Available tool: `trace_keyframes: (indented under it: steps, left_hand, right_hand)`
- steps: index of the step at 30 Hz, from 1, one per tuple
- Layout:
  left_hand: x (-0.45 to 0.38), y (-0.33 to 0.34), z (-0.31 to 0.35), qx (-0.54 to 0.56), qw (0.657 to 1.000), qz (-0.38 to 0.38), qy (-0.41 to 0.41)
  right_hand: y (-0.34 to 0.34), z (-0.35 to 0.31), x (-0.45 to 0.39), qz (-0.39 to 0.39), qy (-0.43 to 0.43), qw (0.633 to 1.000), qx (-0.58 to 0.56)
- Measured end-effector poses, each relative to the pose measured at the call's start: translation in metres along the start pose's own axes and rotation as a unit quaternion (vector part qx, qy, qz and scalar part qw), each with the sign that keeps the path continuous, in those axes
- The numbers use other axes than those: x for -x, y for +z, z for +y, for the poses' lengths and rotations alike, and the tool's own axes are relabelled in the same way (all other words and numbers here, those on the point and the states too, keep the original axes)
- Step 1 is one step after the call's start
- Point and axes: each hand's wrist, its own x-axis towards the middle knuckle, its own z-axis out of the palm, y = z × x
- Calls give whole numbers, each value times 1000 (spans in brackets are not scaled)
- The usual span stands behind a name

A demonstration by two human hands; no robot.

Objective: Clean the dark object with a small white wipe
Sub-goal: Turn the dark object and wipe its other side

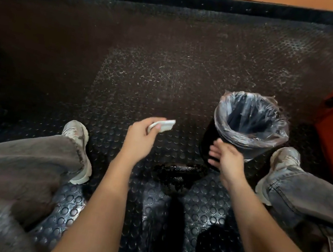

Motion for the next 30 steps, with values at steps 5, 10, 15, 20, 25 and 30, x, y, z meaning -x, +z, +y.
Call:
trace_keyframes:
  steps: [5,10,15,20,25,30]
  left_hand:
    - [60,43,-88,55,966,127,-217]
    - [103,93,-109,83,931,127,-332]
    - [97,115,-127,228,867,86,-435]
    - [87,123,-104,323,823,191,-426]
    - [118,128,-83,169,903,261,-296]
    - [112,137,-105,194,863,206,-419]
  right_hand:
    - [-15,73,1,-15,150,987,-63]
    - [-8,109,4,-66,159,981,-85]
    - [-8,110,5,-63,155,982,-89]
    - [-6,112,-1,-55,153,981,-109]
    - [-3,111,-1,-52,164,978,-116]
    - [-4,114,-3,-64,160,977,-128]
